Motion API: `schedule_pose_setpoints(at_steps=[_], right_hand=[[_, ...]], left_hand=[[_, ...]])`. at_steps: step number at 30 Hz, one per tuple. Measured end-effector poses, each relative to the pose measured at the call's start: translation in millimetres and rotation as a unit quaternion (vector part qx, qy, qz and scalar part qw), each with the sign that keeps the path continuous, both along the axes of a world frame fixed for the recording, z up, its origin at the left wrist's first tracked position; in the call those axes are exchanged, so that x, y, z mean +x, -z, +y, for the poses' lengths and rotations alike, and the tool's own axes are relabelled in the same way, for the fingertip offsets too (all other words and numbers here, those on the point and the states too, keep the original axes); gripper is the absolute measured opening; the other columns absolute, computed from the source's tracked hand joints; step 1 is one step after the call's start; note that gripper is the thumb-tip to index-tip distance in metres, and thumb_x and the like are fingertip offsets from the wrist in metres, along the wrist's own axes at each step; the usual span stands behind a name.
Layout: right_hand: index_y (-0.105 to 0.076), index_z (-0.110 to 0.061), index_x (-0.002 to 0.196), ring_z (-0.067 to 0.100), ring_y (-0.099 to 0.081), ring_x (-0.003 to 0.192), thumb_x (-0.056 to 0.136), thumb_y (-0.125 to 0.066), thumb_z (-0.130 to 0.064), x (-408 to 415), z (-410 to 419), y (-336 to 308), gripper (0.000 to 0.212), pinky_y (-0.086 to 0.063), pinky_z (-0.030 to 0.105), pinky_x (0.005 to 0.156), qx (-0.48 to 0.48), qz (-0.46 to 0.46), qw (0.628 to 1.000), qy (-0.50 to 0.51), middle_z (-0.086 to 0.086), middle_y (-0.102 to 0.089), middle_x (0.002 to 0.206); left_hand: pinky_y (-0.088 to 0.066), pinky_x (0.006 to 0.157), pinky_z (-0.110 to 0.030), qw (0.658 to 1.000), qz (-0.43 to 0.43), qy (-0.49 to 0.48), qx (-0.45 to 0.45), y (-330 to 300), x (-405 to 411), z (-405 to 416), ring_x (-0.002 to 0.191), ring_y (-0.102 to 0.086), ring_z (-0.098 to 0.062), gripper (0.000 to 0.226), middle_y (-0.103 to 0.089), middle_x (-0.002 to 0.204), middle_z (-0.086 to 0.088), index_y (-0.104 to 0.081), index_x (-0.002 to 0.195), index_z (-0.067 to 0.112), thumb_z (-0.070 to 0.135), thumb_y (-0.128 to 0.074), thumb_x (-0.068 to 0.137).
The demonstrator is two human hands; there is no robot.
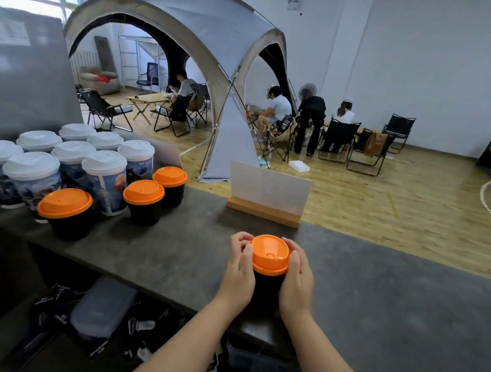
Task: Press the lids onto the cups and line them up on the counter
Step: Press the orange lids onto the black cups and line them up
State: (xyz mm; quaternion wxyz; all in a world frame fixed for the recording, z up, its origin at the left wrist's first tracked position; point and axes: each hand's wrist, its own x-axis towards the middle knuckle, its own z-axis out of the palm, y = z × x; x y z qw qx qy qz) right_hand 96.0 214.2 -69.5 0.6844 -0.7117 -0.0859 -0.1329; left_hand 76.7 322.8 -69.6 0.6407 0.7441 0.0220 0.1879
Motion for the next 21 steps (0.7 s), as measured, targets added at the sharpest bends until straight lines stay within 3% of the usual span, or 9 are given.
schedule_pose_setpoints(at_steps=[2,5,12,15,17,19,21], right_hand=[[-0.049,-0.033,0.126,-0.005,-0.056,0.104,0.095,-0.031,-0.04,-2.7,0.6,-2.0,0.036,-0.045,0.011,0.083,-0.021,-0.003,0.999,-0.043,-0.019,-0.056,0.115],[-0.043,-0.031,0.129,-0.01,-0.053,0.104,0.094,-0.028,-0.039,-2.5,2.7,0.2,0.039,-0.043,0.006,0.081,-0.04,-0.023,0.998,-0.044,-0.02,-0.053,0.117],[-0.045,-0.036,0.121,-0.005,-0.055,0.106,0.095,-0.029,-0.037,2.4,0.7,7.6,0.03,-0.046,0.011,0.084,-0.056,-0.032,0.997,-0.039,-0.018,-0.054,0.117],[-0.043,-0.036,0.122,-0.002,-0.055,0.107,0.096,-0.029,-0.037,3.6,1.8,9.0,0.03,-0.049,0.019,0.086,-0.057,-0.027,0.997,-0.039,-0.017,-0.055,0.117],[-0.042,-0.038,0.122,-0.003,-0.055,0.106,0.095,-0.027,-0.046,1.5,1.9,8.4,0.031,-0.048,0.017,0.086,-0.061,-0.028,0.997,-0.038,-0.017,-0.054,0.118],[-0.041,-0.04,0.122,-0.004,-0.055,0.106,0.091,-0.024,-0.057,-1.1,2.5,7.1,0.04,-0.045,0.012,0.085,-0.074,-0.033,0.996,-0.035,-0.016,-0.054,0.118],[-0.039,-0.042,0.123,-0.001,-0.056,0.107,0.089,-0.021,-0.061,-4.3,4.5,6.3,0.043,-0.044,0.015,0.088,-0.09,-0.024,0.995,-0.027,-0.013,-0.055,0.118]], left_hand=[[-0.047,0.085,-0.018,1.0,-0.008,0.003,0.002,-0.8,0.5,0.7,0.108,-0.055,-0.007,0.025,-0.052,0.12,0.004,-0.038,0.119,0.037,0.043,-0.023,0.1],[-0.046,0.094,-0.018,1.0,-0.017,0.006,-0.009,1.9,3.9,2.2,0.116,-0.053,0.0,0.042,-0.054,0.128,0.013,-0.049,0.13,0.039,0.046,-0.023,0.096],[-0.045,0.085,-0.007,1.0,-0.024,-0.001,0.01,6.5,8.0,2.9,0.107,-0.055,0.008,0.04,-0.058,0.12,0.015,-0.051,0.124,0.035,0.042,-0.022,0.097],[-0.045,0.085,-0.008,1.0,-0.019,0.01,0.013,6.4,8.2,4.2,0.108,-0.055,0.006,0.04,-0.058,0.121,0.013,-0.051,0.124,0.035,0.043,-0.023,0.097],[-0.044,0.085,-0.008,1.0,-0.018,0.001,0.025,5.3,4.9,3.3,0.111,-0.053,0.005,0.043,-0.053,0.125,0.013,-0.05,0.128,0.035,0.046,-0.022,0.097],[-0.04,0.084,-0.01,0.997,-0.012,-0.052,0.055,2.2,1.6,2.8,0.112,-0.051,0.0,0.046,-0.048,0.126,0.013,-0.046,0.133,0.033,0.051,-0.021,0.098],[-0.041,0.078,-0.017,0.992,0.001,-0.112,0.053,1.6,-4.2,2.5,0.105,-0.056,-0.007,0.04,-0.053,0.116,0.008,-0.043,0.127,0.03,0.052,-0.021,0.102]])
